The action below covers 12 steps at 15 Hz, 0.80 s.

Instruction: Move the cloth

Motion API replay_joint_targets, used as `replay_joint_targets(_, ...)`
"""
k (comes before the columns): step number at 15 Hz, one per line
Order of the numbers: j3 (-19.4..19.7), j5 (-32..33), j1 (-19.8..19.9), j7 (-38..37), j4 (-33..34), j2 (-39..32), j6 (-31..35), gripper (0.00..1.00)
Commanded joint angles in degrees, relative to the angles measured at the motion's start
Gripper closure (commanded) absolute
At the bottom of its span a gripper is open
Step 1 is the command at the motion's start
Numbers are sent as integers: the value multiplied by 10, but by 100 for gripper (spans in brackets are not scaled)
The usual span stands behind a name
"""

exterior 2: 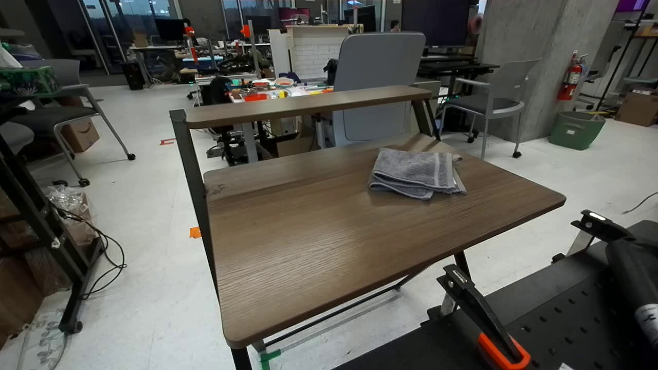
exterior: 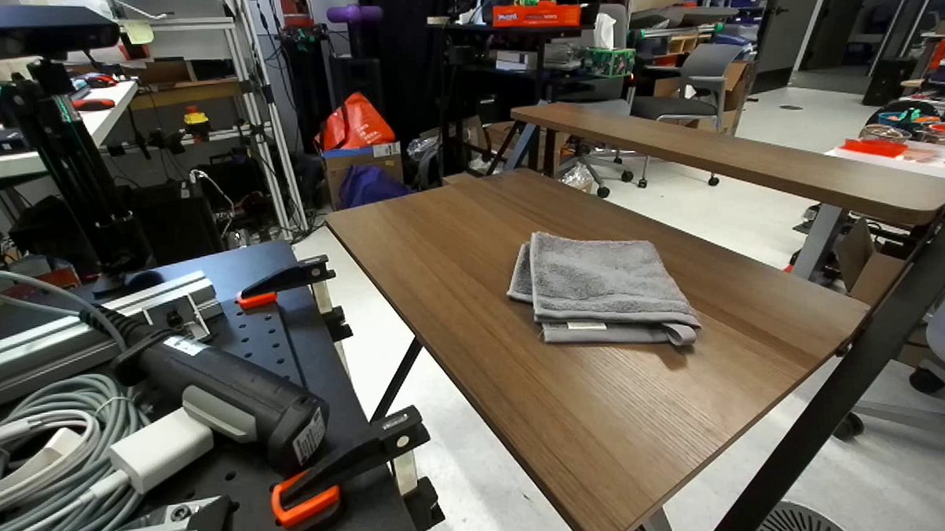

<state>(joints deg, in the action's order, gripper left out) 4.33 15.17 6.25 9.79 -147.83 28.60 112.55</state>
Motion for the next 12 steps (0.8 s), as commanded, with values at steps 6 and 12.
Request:
replay_joint_targets(6,-8,8,-4,-48,-17,-47,42,0)
replay_joint_targets(12,-28,11,-4,-160,-22,-218,230,0)
